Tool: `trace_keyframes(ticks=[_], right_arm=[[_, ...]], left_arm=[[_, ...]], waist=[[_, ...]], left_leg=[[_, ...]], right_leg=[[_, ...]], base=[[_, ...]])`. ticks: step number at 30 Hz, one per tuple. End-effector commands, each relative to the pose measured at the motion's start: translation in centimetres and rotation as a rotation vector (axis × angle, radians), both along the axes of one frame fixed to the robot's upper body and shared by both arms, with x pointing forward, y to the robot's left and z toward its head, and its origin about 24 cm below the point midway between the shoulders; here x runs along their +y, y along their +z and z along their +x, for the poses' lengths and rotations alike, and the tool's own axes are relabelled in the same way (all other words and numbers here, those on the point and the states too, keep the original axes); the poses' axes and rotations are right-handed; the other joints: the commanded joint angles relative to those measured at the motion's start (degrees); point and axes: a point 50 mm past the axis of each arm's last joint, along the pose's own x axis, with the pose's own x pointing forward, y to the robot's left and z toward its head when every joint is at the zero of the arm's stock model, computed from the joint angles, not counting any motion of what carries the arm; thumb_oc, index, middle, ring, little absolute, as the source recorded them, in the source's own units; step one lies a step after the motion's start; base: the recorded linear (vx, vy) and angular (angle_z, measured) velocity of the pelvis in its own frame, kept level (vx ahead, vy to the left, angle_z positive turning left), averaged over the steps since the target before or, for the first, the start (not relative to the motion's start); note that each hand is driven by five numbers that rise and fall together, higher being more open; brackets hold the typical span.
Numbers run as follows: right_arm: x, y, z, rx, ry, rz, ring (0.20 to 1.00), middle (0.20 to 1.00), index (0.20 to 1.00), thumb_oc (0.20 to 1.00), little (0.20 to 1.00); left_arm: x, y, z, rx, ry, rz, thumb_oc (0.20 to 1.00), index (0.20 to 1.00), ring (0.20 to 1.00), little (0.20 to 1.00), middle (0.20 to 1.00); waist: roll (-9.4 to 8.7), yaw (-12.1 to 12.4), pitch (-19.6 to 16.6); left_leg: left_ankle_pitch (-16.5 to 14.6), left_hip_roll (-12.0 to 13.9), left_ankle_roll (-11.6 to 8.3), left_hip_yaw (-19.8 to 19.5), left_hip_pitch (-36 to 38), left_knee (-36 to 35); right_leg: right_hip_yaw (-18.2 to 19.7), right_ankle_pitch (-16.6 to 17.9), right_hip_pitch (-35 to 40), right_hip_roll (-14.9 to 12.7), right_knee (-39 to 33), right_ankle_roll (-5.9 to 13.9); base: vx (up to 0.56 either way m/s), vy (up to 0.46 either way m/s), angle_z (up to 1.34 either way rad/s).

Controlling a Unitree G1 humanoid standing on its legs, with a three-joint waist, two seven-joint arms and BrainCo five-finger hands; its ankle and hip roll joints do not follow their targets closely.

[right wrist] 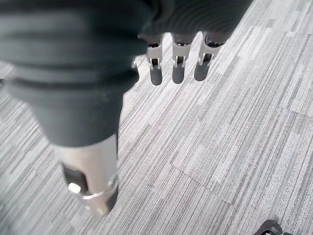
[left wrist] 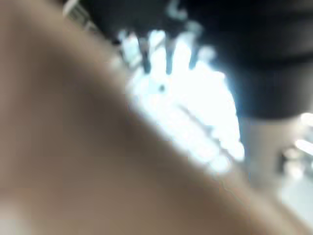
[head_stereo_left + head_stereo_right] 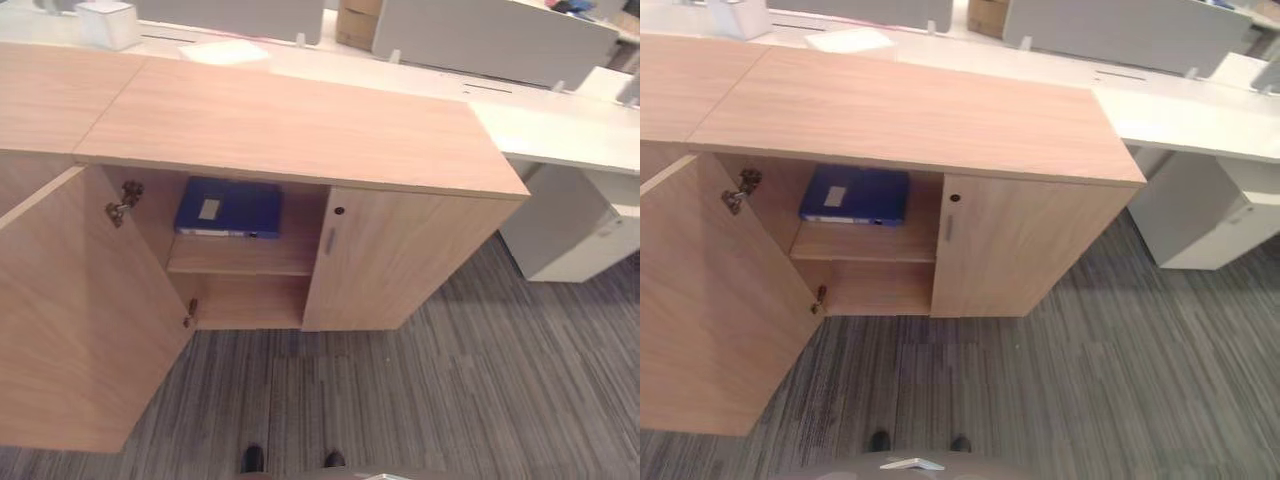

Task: Put the empty folder in the office cabinet

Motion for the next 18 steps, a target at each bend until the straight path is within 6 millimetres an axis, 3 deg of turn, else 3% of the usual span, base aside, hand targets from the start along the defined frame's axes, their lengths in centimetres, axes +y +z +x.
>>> trace_keyframes(ticks=[1,3,10,18], right_arm=[[-0.9,0.5,-1.5,0.068,0.020,-0.035,1.000,1.000,1.000,1.000,1.000],[-1.0,0.6,-1.6,0.076,0.032,-0.041,1.000,1.000,1.000,1.000,1.000],[-1.0,0.5,-1.3,0.069,0.045,-0.040,1.000,1.000,1.000,1.000,1.000],[-0.4,0.4,-1.7,0.085,0.056,-0.013,1.000,1.000,1.000,1.000,1.000]], left_arm=[[-0.2,-0.8,-0.4,0.058,-0.011,0.014,1.000,1.000,1.000,1.000,1.000],[-0.7,-1.4,0.8,0.031,-0.048,0.007,1.000,1.000,1.000,1.000,1.000],[-1.5,-2.7,2.1,-0.019,-0.083,-0.019,1.000,1.000,1.000,1.000,1.000],[-3.5,-5.9,3.6,-0.256,-0.112,-0.132,1.000,1.000,1.000,1.000,1.000]], waist=[[1.31,-0.35,-2.71],[1.66,-0.75,-2.69],[2.49,-0.78,-2.63],[3.53,-0.40,-2.46]], left_leg=[[-5.75,0.73,-0.83,1.44,1.15,-0.02],[-5.99,0.72,-0.74,1.68,1.62,-0.02],[-6.42,0.52,-0.62,2.25,2.44,-0.02],[-6.66,0.36,-0.39,1.99,3.16,-0.02]], right_leg=[[3.08,0.10,-1.37,-2.22,-0.27,6.31],[3.39,0.11,-1.18,-2.33,-0.28,6.38],[3.95,0.06,-0.68,-2.45,-0.28,6.32],[3.94,-0.29,0.29,-2.61,-0.28,6.11]], base=[[0.01,0.010,-0.13],[0.01,0.026,-0.13],[0.00,0.010,-0.02],[0.00,0.000,0.00]])
